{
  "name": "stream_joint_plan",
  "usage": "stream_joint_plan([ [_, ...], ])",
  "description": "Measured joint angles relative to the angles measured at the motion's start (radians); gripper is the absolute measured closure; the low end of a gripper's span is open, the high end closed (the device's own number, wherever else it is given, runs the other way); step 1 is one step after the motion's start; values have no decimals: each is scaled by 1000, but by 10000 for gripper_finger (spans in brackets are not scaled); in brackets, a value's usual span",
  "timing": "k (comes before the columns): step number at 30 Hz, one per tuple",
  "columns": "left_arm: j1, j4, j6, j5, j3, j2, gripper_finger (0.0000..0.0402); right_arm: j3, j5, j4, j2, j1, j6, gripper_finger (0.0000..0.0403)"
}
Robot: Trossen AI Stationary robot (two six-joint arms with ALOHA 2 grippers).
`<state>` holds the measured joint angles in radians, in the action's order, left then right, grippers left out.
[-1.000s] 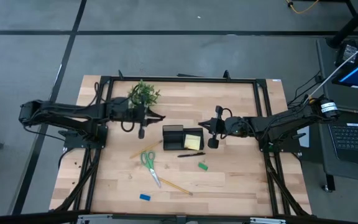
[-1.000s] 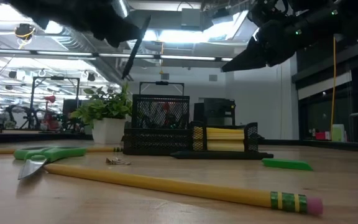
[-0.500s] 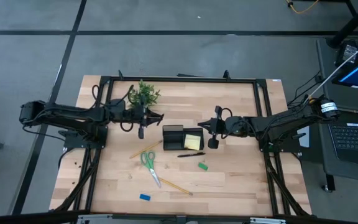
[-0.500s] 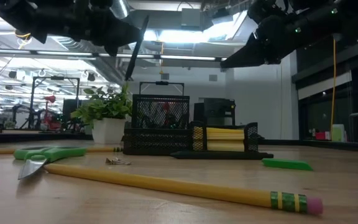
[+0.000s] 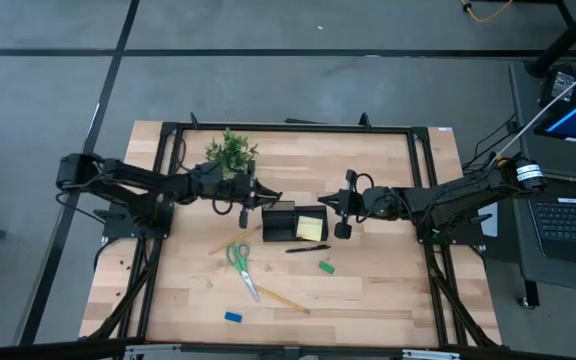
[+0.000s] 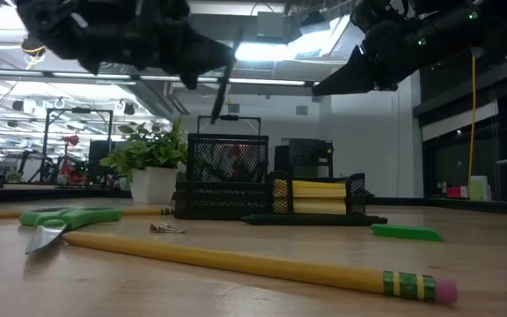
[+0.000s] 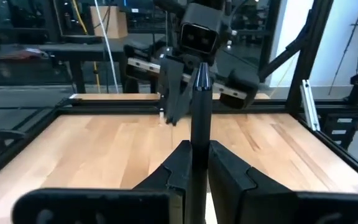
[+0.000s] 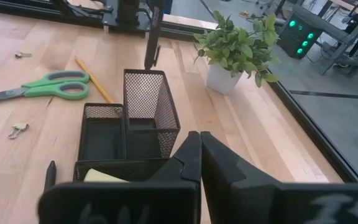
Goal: Pick and place office supplies into organizer
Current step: Put the top black pen into the black desk organizer
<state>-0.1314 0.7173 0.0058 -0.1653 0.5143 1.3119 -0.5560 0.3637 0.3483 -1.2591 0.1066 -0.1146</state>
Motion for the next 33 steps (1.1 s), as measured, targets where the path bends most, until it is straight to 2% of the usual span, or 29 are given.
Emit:
stream_joint_plan([
  [5, -1, -59, 14, -55, 67, 65, 366, 0, 0, -1, 0, 0, 0, 395],
  [16, -2, -138, 48, -39, 72, 83, 364, 0, 0, -12, 0, 0, 1, 395],
  [21, -3, -138, 59, -36, 73, 111, 364, 0, 0, -9, 0, 0, 1, 395],
  [27, -11, -32, 60, -36, 73, 195, 364, 0, 0, -8, 0, 0, 1, 395],
  [33, -35, -19, 30, -37, 73, 269, 364, 0, 0, -9, 0, 0, 1, 395],
])
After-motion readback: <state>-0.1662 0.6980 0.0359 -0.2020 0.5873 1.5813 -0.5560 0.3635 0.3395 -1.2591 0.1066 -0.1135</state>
